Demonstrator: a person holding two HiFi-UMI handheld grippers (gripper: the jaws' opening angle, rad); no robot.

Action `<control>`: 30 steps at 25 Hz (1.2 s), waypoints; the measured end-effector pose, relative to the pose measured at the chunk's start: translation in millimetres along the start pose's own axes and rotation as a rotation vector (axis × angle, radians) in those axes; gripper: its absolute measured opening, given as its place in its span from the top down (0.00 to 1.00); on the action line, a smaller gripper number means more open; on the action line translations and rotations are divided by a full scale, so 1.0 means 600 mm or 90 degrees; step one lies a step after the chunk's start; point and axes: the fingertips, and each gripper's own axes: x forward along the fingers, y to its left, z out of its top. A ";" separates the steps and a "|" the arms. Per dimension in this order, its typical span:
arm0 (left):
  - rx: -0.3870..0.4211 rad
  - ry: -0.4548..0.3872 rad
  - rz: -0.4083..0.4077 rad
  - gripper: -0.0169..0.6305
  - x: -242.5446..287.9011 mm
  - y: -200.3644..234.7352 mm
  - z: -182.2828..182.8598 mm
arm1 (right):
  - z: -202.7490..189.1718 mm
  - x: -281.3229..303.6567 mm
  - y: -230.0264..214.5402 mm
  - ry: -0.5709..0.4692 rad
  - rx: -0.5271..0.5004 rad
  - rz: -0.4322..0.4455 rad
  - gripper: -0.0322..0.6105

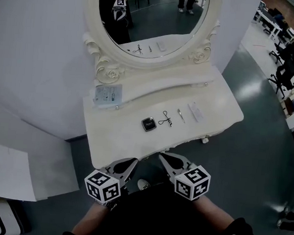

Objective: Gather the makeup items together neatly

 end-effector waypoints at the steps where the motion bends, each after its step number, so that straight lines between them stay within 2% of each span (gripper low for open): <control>1: -0.003 0.000 0.005 0.96 -0.003 0.002 -0.005 | -0.004 0.001 0.001 0.002 -0.001 -0.002 0.90; 6: -0.009 0.003 0.024 0.96 -0.015 0.006 -0.036 | -0.027 0.014 0.015 0.018 -0.003 0.021 0.90; 11: -0.037 -0.007 0.031 0.96 -0.017 0.008 -0.048 | -0.041 0.023 0.027 0.047 -0.026 0.045 0.90; 20: -0.018 -0.012 0.015 0.96 0.001 -0.012 -0.031 | -0.023 -0.001 0.010 0.030 -0.031 0.022 0.90; 30: -0.027 0.000 -0.003 0.96 0.017 -0.021 -0.043 | -0.035 -0.012 -0.003 0.034 -0.018 0.010 0.90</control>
